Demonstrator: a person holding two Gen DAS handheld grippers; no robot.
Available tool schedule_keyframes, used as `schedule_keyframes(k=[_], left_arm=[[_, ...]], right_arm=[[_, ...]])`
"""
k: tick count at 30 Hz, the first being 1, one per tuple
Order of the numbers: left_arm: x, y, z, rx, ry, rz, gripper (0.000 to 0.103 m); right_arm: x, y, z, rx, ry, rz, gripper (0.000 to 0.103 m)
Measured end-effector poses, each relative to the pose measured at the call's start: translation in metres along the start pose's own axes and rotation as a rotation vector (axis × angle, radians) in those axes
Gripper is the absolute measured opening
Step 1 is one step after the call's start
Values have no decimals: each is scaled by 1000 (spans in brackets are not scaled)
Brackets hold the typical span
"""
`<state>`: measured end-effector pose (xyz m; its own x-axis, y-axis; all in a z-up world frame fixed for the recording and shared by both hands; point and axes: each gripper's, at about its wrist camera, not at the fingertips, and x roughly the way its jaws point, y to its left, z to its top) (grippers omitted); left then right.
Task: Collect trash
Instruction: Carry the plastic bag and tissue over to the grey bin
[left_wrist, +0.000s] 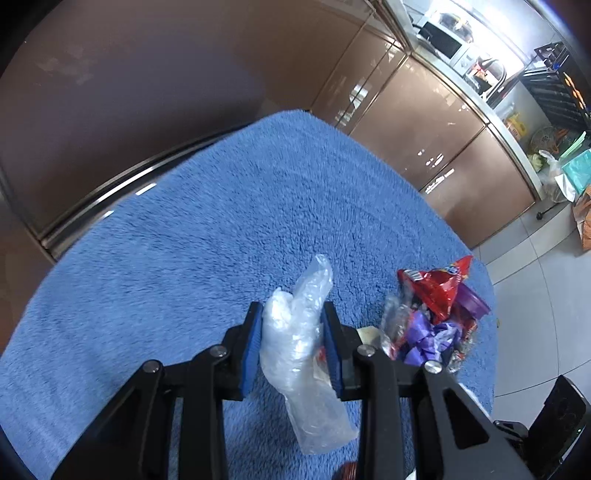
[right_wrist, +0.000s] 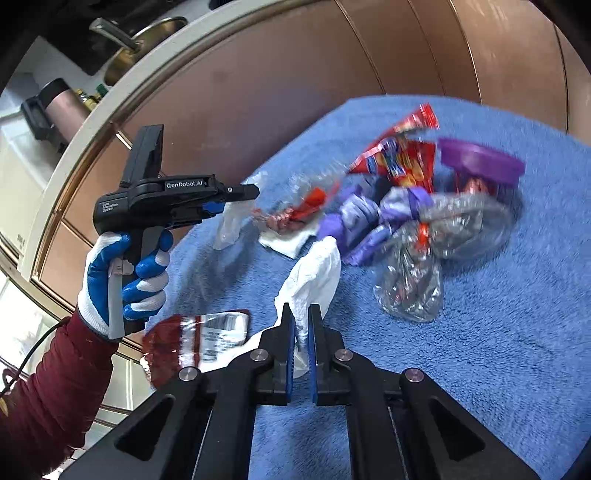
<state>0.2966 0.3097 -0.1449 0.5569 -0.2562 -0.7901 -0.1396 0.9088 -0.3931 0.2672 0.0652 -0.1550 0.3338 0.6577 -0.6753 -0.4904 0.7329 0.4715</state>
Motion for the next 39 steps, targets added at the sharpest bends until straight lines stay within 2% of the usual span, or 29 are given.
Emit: schedule_keyframes(k=[5,11,21,25,30,35,39], left_arm=[[-38,0,-4,-4,-49,3,30],[-79,-8,-6,3,-104,-10,30],[-140,-62,-16,83,-192,-48,30],[-163,-94,-19,132,-228,-84,30],[-171,-147,-26,209,-228,-137,30],[-158,-208,-37,293,-189,-197,30],[-130,-272,-53,384,-126,-248,30]], right_arm=[[-25,12,-4,-24,-49,-13,6],[-77,14,-8,-20,-131,-33,6],[-177,6,-19,-3,-304,-85,6],[-225,-2,-24,6,-385,-126,6],[-280,-15,-34,31,-476,-191,6],[-322,-38,-48,72,-542,-284,6],[-341,-61,-60,117,-574,-361,6]])
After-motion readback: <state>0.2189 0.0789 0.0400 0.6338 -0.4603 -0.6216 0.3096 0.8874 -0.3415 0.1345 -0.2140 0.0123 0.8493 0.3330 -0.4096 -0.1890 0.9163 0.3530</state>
